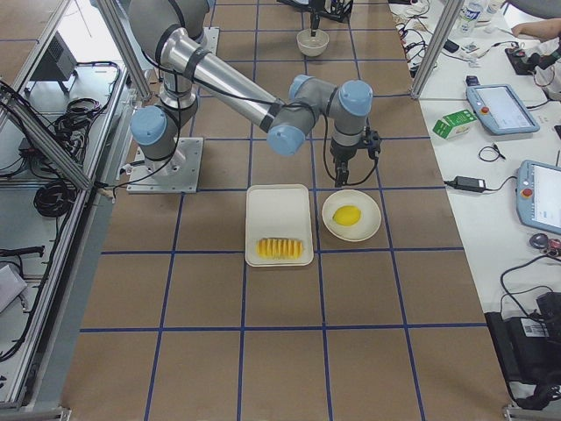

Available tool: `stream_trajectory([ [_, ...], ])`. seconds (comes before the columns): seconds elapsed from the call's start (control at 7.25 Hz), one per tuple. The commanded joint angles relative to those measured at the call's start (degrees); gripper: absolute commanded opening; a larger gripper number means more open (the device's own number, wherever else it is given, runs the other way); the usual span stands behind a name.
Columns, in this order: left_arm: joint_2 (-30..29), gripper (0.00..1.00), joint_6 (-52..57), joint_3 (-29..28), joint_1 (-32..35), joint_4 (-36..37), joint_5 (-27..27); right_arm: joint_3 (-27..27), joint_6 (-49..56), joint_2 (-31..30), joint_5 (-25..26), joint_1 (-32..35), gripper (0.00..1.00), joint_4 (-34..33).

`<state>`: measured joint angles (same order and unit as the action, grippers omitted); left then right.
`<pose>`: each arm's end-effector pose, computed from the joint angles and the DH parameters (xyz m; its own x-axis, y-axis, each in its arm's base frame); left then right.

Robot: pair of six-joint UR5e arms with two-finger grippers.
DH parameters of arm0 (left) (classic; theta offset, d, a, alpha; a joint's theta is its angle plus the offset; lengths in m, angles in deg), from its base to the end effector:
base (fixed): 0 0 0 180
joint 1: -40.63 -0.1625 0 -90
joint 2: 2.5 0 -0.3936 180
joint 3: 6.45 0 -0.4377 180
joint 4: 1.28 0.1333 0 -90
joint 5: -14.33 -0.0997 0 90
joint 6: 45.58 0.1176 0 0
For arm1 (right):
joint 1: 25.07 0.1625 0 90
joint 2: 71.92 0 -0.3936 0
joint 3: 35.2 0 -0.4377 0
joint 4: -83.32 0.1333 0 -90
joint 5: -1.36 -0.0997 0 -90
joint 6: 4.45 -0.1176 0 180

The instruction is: Place bowl and put lemon in it

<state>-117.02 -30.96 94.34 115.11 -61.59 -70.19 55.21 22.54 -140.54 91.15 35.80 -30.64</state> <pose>0.0235 -0.6248 0.1413 -0.9929 -0.0244 0.1167 -0.0162 0.9974 0.0708 -0.2015 -0.6364 0.2528 -0.9992 0.0375 0.0139 0.0370 0.9987 -0.0354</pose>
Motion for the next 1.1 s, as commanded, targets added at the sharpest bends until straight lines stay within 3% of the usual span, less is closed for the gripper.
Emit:
stream_trajectory([
  [0.0,0.0,0.00,0.1,0.0,0.2,-0.2,0.0,-0.2,1.8,4.9,0.0,-2.8,1.00,-5.7],
  [0.41,1.1,0.00,0.2,0.0,0.4,-0.5,0.0,-0.2,3.1,9.4,-0.1,-3.6,1.00,-11.3],
  [0.97,7.2,0.00,-0.1,-1.9,1.4,-7.1,1.1,-0.1,2.1,11.8,-1.1,-3.6,1.00,-11.5],
])
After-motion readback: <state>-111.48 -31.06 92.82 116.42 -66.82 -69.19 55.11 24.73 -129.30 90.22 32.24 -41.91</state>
